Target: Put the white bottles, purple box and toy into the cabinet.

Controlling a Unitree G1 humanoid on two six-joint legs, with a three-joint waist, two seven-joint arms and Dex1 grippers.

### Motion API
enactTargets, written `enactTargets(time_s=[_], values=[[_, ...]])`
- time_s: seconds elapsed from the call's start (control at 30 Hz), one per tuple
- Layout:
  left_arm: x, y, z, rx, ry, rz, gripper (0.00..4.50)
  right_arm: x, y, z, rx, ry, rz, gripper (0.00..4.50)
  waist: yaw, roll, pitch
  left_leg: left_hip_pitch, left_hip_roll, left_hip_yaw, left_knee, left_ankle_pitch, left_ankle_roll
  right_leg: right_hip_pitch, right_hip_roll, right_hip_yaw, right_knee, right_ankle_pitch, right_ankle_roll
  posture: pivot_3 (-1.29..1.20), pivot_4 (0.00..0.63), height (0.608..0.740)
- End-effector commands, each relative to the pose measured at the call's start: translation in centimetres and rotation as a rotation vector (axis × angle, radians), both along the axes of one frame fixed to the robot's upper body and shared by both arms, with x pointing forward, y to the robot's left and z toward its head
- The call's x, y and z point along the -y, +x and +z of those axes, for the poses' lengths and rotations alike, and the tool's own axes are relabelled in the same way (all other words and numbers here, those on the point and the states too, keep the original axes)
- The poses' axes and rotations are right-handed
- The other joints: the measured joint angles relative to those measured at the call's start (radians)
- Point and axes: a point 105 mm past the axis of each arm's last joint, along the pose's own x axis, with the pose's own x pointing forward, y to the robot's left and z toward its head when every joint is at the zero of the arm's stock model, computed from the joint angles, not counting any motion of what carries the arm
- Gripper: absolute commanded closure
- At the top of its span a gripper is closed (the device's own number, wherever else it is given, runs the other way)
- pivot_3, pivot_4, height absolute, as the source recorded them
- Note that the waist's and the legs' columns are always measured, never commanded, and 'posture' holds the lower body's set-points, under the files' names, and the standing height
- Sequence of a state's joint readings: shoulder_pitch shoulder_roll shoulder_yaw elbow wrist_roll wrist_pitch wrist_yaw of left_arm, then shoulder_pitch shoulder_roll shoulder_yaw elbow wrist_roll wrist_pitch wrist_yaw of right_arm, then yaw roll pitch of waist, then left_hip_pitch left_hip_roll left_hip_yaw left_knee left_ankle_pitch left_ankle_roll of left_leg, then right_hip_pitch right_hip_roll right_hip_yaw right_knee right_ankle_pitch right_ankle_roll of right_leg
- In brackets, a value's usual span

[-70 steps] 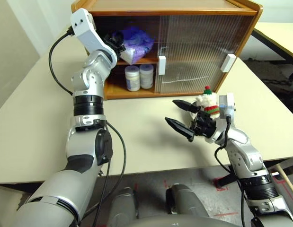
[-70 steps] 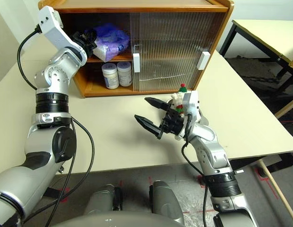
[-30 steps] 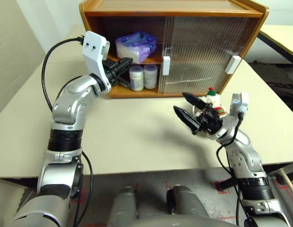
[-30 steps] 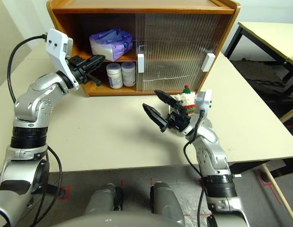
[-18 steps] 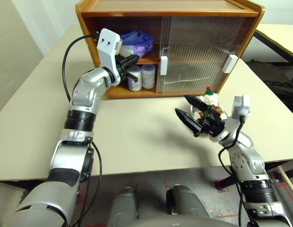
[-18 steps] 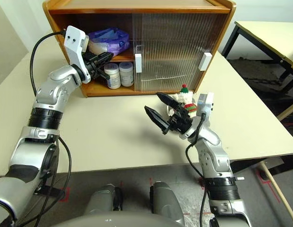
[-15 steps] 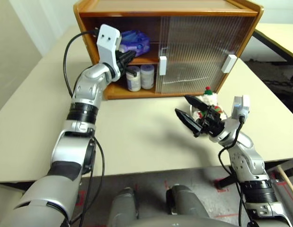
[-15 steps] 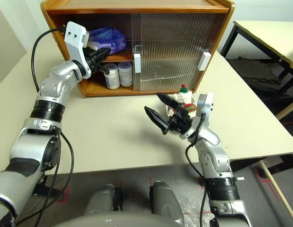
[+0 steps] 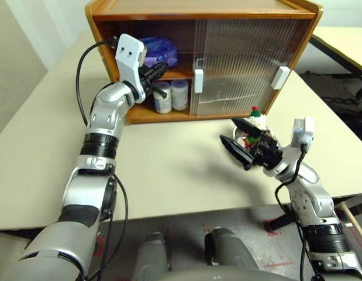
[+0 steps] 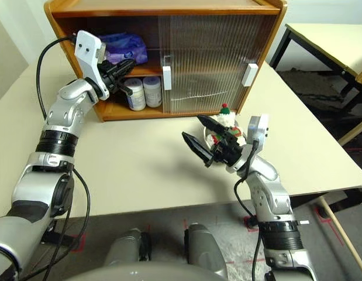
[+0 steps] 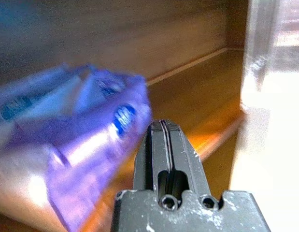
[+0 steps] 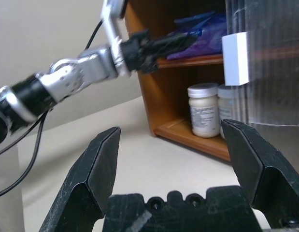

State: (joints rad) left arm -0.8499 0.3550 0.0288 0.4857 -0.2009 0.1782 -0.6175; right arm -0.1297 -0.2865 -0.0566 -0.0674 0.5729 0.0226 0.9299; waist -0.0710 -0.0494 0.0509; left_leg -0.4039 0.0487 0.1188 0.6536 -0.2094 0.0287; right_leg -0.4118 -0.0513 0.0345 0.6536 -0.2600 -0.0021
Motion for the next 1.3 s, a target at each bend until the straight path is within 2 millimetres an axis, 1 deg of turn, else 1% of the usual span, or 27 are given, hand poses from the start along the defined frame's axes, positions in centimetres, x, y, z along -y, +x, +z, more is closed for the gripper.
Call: enactTargets(time_s=[0.03, 0.13, 0.33, 0.47, 0.63, 0.77, 0.97, 1.17, 1.3], values=[[0.1, -1.2, -0.1, -0.005, -0.021, -0.052, 4.48, 0.9, 0.1, 0.3, 0.0, -0.001, -0.014, 0.0, 0.001, 0.0, 0.0, 0.0, 0.0, 0.0, 0.0, 0.0, 0.0, 0.0, 0.0, 0.0, 0.0, 0.0, 0.0, -0.06, 0.0, 0.74], [0.5, -1.6, -0.2, 0.002, -0.013, -0.078, 4.48, 1.3, 0.2, 0.2, -0.005, -0.005, -0.02, 0.0, 0.004, 0.0, 0.0, 0.0, 0.0, 0.0, 0.001, 0.0, 0.0, 0.0, 0.0, 0.0, 0.0, 0.0, 0.001, -0.06, 0.0, 0.74], [3.3, -3.4, 0.8, 0.076, 0.024, -0.251, 4.48, 1.7, 0.1, 0.2, -0.009, -0.01, -0.025, 0.0, 0.002, 0.0, 0.0, 0.0, -0.001, 0.0, 0.003, 0.0, 0.0, 0.002, 0.0, 0.0, 0.0, 0.0, 0.002, -0.08, 0.0, 0.74], [5.0, -3.7, 0.5, 0.073, 0.035, -0.305, 4.48, 1.9, 0.1, 0.2, -0.012, -0.015, -0.021, 0.0, 0.002, 0.0, 0.0, 0.001, 0.0, 0.0, 0.003, 0.0, 0.0, 0.002, 0.0, 0.0, 0.0, 0.0, 0.002, -0.07, 0.0, 0.74], [7.2, -3.2, -0.4, 0.04, 0.05, -0.312, 4.48, 2.2, 0.3, 0.3, -0.011, -0.023, -0.027, 0.0, 0.004, 0.0, 0.0, 0.0, -0.001, 0.0, 0.003, 0.0, 0.001, 0.002, 0.0, 0.0, 0.0, 0.0, 0.003, -0.05, 0.0, 0.74], [8.2, -2.4, -1.6, 0.004, 0.064, -0.272, 4.48, 2.0, 0.0, -0.2, -0.028, -0.021, -0.009, 0.0, 0.004, 0.0, 0.0, 0.001, -0.001, -0.001, 0.003, 0.001, 0.001, 0.002, 0.0, 0.001, 0.0, 0.0, 0.003, -0.04, 0.0, 0.74], [9.9, -1.8, -1.4, -0.01, 0.039, -0.274, 4.48, 1.6, 0.0, -0.1, -0.033, -0.017, 0.002, 0.0, 0.008, 0.0, 0.0, 0.0, -0.001, -0.001, 0.003, 0.001, 0.002, 0.002, 0.001, 0.001, 0.0, 0.001, 0.004, -0.03, 0.0, 0.74], [11.7, -1.3, -1.9, -0.023, 0.077, -0.286, 4.48, 1.6, -0.2, -0.1, -0.033, -0.019, 0.003, 0.0, 0.006, 0.0, 0.0, 0.0, -0.001, -0.001, 0.003, 0.001, 0.002, 0.002, 0.0, 0.001, -0.001, 0.001, 0.004, -0.05, 0.0, 0.74], [12.2, -0.9, -2.1, -0.029, 0.11, -0.263, 4.48, 1.7, -0.3, -0.2, -0.033, -0.018, 0.0, 0.0, 0.006, 0.0, 0.0, 0.0, -0.001, -0.002, 0.003, 0.001, 0.002, 0.002, 0.001, 0.001, -0.001, 0.0, 0.004, -0.06, 0.0, 0.74]])
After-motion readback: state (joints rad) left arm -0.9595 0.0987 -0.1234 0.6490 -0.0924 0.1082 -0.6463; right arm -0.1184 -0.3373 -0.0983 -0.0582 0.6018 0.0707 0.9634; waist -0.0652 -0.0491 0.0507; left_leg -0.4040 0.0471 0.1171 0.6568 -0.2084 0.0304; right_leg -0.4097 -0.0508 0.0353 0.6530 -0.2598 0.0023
